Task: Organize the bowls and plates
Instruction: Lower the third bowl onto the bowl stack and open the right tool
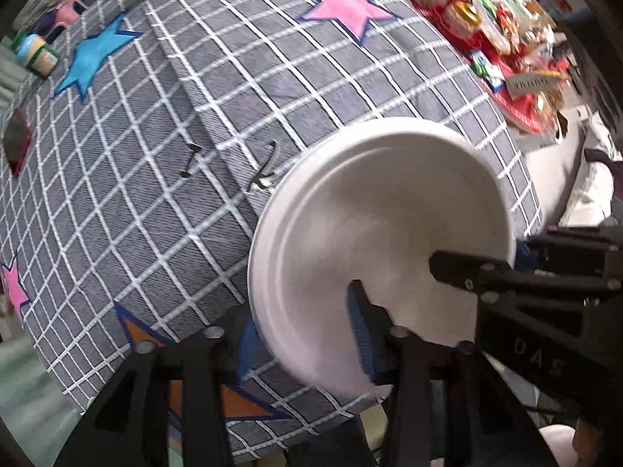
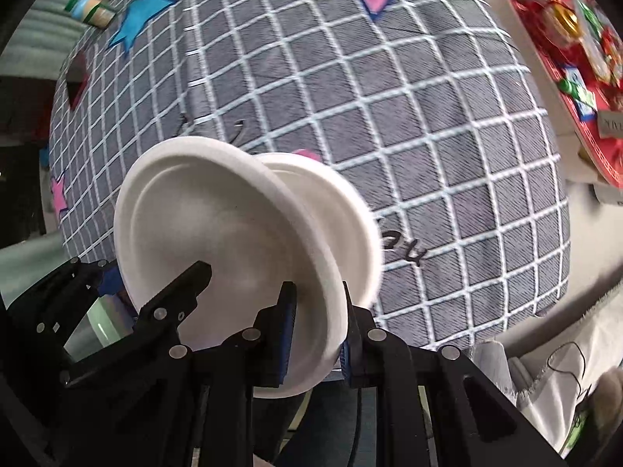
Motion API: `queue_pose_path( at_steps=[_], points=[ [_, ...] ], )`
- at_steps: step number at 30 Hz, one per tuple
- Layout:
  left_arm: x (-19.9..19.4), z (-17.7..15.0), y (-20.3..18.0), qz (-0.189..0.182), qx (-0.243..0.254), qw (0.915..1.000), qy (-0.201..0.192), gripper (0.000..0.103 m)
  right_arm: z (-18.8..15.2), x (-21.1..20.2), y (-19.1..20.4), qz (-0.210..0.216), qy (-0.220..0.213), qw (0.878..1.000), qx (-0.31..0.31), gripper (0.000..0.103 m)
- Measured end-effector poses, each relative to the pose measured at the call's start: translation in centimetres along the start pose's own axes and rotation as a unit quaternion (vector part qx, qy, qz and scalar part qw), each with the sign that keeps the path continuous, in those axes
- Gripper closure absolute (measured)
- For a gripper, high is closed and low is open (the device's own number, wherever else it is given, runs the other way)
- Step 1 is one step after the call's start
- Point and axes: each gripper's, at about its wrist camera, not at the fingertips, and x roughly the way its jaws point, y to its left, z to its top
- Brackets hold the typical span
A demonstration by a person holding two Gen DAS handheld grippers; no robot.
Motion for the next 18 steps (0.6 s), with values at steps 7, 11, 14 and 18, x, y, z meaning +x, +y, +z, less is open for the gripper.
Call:
queue_pose_path(
  at_steps=[7, 11, 14, 18],
  points=[
    [0.7, 0.1, 0.7, 0.012, -0.008, 0.9999, -0.008, 0.026, -0.2, -0.2, -2.4, -0.005, 0.008, 1.000, 0.008, 0.081],
    [-0.5, -1.3, 2.5, 0.016, -0.033, 0.9993, -0.002, 0.025, -0.3, -0.7, -3.3, -0.008, 0.007, 1.000, 0.007, 0.081],
    [-1.4, -1.4, 3.0, 0.020, -0.050, 0.9985, -0.004, 0.025, -0.5, -1.1, -4.1, -0.007, 0.006, 1.000, 0.009, 0.068],
    [-2.1, -2.0, 4.0, 0.022, -0.067, 0.9975, -0.005, 0.024, -0.3, -2.4, -4.9, 0.000, -0.019, 1.000, 0.011, 0.013]
  ],
)
